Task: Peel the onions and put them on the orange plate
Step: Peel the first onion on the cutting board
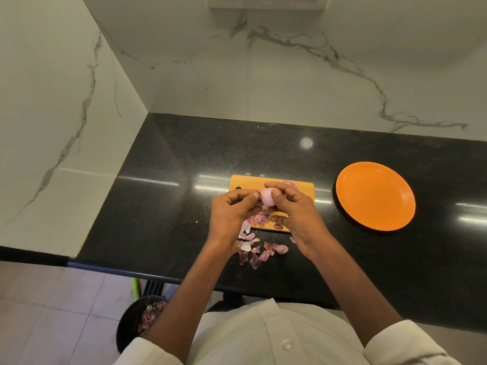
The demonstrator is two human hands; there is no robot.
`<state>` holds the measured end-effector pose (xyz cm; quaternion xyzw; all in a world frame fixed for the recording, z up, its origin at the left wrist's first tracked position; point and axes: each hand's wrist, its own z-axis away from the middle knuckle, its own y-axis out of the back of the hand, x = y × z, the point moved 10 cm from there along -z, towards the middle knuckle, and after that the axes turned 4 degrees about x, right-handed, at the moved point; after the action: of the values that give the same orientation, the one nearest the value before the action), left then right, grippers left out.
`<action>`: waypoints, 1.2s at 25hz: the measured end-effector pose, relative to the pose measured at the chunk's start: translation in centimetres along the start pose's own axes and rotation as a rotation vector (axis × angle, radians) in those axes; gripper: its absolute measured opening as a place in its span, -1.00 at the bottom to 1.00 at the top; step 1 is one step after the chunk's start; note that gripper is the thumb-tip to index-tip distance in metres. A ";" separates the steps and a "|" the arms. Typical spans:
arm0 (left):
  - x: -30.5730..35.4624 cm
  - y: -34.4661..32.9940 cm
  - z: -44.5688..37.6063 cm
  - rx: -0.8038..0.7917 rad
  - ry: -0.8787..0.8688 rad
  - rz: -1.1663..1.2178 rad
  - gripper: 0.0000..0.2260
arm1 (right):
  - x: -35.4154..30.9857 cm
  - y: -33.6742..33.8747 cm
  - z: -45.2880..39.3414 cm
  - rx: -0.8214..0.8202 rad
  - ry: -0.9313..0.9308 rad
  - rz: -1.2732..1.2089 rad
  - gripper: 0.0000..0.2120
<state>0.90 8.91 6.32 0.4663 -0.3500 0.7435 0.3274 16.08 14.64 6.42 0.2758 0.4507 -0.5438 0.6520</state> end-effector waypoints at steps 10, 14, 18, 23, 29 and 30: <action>2.0 -0.2 0.1 0.027 -0.259 -0.476 -0.94 | -0.6 0.8 -0.1 0.046 0.040 0.024 -0.79; 3.4 -1.3 0.5 -0.032 -0.421 -0.770 -0.95 | -2.3 0.8 -0.1 0.045 0.167 0.246 -0.80; 4.0 -1.2 0.6 -0.019 -0.456 -0.790 -0.93 | -2.8 0.3 0.1 0.004 0.183 0.291 -0.79; 1.2 0.1 -0.4 -0.055 -0.065 -0.199 -0.92 | -0.1 0.1 -0.1 -0.001 -0.026 -0.080 -0.78; 0.1 0.5 -0.3 -0.077 0.050 -0.078 -0.84 | -1.4 0.0 0.0 0.033 0.087 0.020 -0.75; 0.1 0.8 -0.4 -0.058 0.058 -0.063 -0.87 | -1.6 -0.2 0.1 0.028 0.113 0.050 -0.74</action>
<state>0.02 8.84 6.08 0.4458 -0.3470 0.7354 0.3742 15.94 15.26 7.91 0.3265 0.4720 -0.5171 0.6350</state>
